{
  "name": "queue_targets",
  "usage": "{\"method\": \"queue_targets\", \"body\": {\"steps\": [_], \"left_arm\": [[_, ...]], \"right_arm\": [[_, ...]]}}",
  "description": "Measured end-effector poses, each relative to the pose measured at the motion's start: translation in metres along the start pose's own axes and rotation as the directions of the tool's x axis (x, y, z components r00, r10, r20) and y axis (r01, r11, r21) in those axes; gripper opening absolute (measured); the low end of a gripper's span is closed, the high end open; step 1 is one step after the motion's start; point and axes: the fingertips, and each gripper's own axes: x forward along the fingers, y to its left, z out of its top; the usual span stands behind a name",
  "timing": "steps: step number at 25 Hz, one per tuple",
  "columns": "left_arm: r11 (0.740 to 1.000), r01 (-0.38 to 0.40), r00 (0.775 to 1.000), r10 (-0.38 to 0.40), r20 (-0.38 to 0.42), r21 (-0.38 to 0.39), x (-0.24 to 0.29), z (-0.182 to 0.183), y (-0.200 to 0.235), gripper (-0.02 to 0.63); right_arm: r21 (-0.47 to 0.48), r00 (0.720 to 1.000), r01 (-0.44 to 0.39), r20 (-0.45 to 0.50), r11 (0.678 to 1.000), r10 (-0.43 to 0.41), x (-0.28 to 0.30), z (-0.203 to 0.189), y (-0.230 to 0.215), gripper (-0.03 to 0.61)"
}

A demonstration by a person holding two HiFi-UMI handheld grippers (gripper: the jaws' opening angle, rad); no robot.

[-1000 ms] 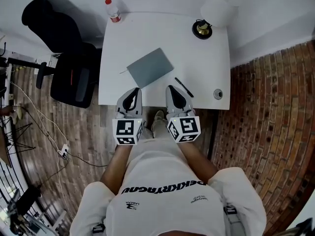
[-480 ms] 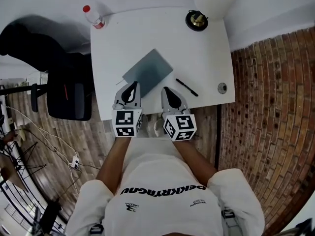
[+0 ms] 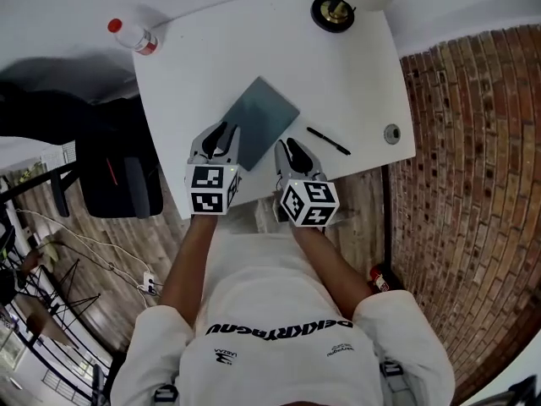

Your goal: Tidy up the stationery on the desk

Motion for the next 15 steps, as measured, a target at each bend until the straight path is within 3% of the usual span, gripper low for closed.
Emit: {"method": "queue_targets", "body": {"steps": [7, 15], "left_arm": [[0.998, 0.062, 0.993, -0.059, -0.099, 0.022, 0.036, -0.014, 0.015, 0.121], [0.989, 0.143, 0.967, -0.132, -0.216, 0.036, 0.075, -0.032, 0.028, 0.153]], "right_arm": [[0.088, 0.996, 0.077, -0.044, 0.993, -0.073, 0.026, -0.021, -0.016, 0.112], [0.177, 0.983, 0.166, -0.113, 0.970, -0.147, 0.050, -0.046, -0.032, 0.118]]}}
